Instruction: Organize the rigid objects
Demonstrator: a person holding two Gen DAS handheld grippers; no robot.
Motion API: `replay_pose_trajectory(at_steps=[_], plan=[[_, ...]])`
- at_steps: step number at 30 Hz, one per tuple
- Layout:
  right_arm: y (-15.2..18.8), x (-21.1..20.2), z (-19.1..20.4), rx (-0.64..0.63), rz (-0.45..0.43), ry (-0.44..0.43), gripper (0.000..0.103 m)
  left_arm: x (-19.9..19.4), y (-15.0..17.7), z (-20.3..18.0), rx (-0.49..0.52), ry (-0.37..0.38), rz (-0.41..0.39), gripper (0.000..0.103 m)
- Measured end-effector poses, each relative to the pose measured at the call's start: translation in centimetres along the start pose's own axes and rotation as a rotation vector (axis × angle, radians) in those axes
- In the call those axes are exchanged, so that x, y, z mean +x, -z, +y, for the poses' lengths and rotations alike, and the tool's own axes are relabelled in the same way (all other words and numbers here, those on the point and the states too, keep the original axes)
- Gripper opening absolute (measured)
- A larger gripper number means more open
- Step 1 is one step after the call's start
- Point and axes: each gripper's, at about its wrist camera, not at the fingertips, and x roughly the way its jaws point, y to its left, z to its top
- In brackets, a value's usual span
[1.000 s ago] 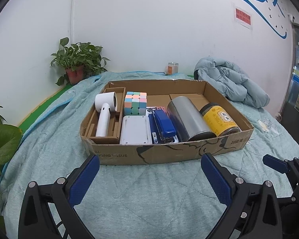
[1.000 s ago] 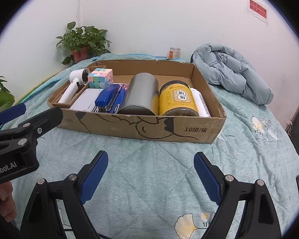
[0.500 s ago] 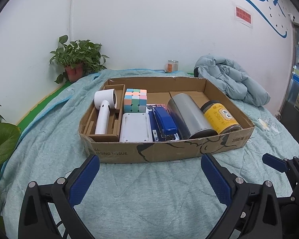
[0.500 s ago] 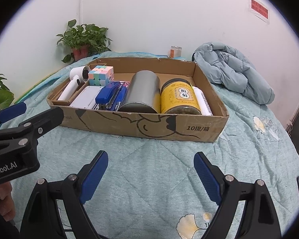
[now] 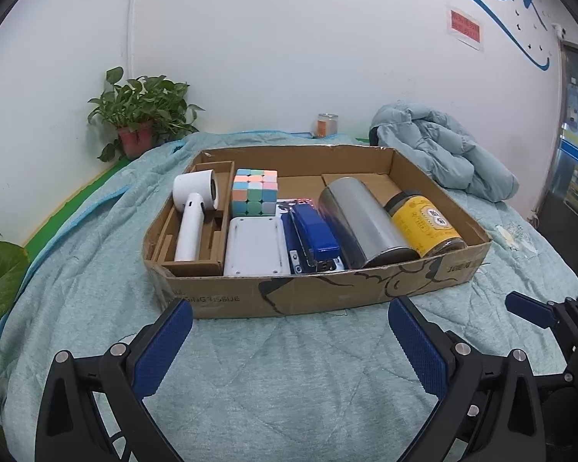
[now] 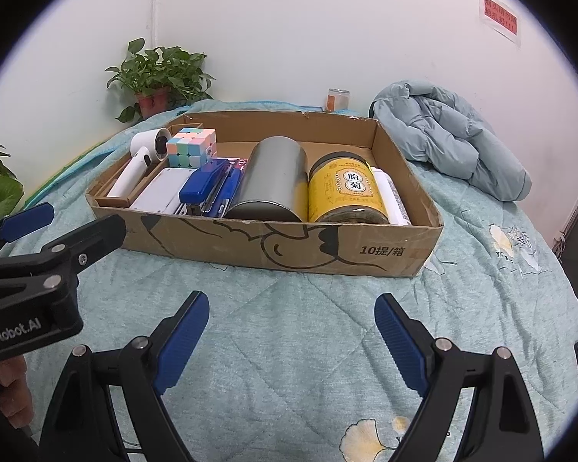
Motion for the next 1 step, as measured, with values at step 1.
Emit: replay_pose_trajectory(at_steps=[1], plan=[[0.01, 0.05, 0.0, -0.001, 0.0, -0.004, 0.088, 0.02, -0.03, 0.04, 0.0, 0.0, -0.004, 0.102]])
